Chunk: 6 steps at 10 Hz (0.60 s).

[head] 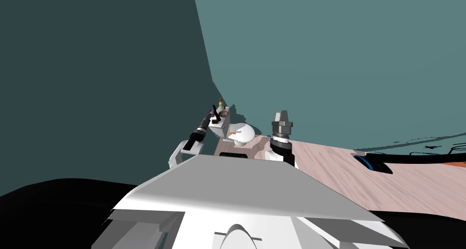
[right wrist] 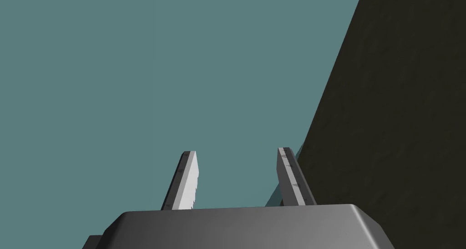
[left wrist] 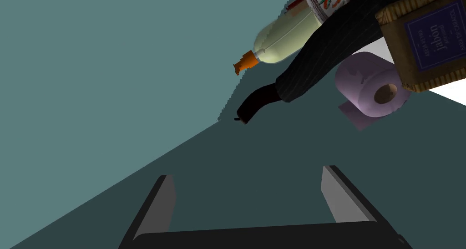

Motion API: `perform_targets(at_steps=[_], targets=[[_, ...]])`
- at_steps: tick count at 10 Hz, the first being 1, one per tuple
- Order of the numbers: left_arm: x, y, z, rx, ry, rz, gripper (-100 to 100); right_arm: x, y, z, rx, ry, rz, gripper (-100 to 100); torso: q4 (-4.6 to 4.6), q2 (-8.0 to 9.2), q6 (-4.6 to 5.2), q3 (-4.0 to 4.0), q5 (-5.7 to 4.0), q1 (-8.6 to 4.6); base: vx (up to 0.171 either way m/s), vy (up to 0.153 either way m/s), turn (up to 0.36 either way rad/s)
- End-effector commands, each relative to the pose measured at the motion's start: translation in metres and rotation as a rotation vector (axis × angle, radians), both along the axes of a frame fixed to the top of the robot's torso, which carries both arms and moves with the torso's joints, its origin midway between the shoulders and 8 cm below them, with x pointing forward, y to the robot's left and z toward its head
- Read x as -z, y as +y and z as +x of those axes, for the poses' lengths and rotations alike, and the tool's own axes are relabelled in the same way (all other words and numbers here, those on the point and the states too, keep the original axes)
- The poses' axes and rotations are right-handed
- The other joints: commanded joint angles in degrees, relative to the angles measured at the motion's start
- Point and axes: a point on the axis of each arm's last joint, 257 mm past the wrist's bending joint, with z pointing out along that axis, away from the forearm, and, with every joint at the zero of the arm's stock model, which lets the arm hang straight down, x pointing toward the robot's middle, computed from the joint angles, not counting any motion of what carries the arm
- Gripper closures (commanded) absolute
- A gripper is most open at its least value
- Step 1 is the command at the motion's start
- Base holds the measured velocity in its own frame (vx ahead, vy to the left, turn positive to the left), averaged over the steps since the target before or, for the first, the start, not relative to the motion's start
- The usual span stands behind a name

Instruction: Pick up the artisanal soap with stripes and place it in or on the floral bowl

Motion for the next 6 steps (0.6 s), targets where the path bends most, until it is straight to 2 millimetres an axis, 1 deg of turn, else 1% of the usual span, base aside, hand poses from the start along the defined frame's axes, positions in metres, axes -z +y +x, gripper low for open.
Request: perform_targets(at_steps=[1,2,4,6], targets=[[0.018,0.004,0.003,-0.011,0.059,0.004,-100,0.0,0.0,0.0,0.0,0.0,0.0,0,0.0,0.0,0.0,0.0,0.0,0.0,0.009,0.053,-0.07],[0.02,0.005,0.003,-0.014,0.067,0.005,-100,0.0,0.0,0.0,0.0,0.0,0.0,0,0.0,0.0,0.0,0.0,0.0,0.02,0.008,0.04,-0.032],[0.043,0.01,0.004,-0.029,0.141,0.009,-100,0.0,0.0,0.0,0.0,0.0,0.0,0,0.0,0.01,0.0,0.0,-0.01,-0.04,0.007,0.044,-0.06],[0.067,0.016,0.003,-0.049,0.22,0.013,-100,0.0,0.0,0.0,0.0,0.0,0.0,0,-0.01,-0.06,-0.01,-0.03,0.01,0.04,0.028,0.06,-0.074]])
